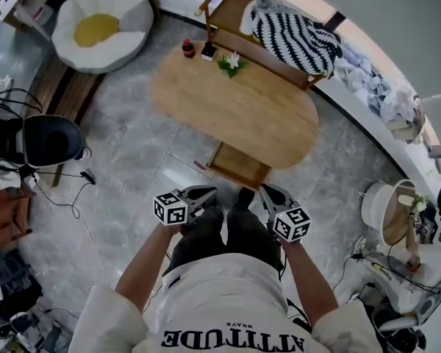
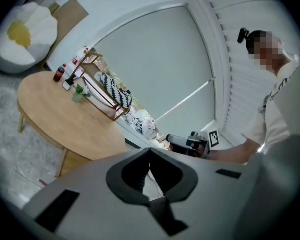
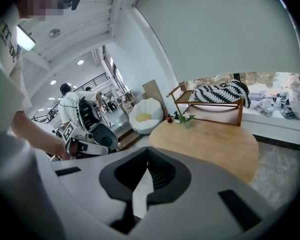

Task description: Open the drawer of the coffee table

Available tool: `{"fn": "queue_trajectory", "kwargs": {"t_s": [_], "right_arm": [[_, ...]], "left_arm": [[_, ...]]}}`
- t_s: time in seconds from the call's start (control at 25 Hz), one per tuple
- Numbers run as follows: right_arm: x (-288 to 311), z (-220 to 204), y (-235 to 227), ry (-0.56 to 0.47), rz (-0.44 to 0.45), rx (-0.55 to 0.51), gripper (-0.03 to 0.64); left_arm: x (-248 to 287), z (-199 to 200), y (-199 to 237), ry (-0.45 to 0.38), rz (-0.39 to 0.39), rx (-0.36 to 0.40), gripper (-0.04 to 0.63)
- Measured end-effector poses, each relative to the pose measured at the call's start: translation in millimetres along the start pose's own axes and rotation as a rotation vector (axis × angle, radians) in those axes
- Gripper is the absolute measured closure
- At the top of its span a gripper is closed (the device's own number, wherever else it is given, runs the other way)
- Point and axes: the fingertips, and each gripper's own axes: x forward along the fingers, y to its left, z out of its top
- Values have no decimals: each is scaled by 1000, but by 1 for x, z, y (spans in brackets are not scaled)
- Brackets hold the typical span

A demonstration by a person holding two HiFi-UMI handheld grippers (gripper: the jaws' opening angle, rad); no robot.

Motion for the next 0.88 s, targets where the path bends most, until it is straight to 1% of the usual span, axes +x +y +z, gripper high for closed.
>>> {"fn": "queue_trajectory", "kwargs": {"t_s": [0.12,0.2,0.44,0.6,0.88], "right_arm": [[-6,13,8,-35,-7,1,598],[-11,18,13,-53,-13,-8,598],[-28,33,36,-93,-23,-62,598],[-43,32,50,-104,-33,-99,598],[-70,48,54,-171,-101,-112,598]], "left_arm": [[-8,12,-17,58,16,152,575],[-12,15,-30,66,13,198,575],[-31,29,-52,25,26,228,576],[-40,35,-67,13,15,276,575],[-56,55,-81,-1,29,352,575]]}}
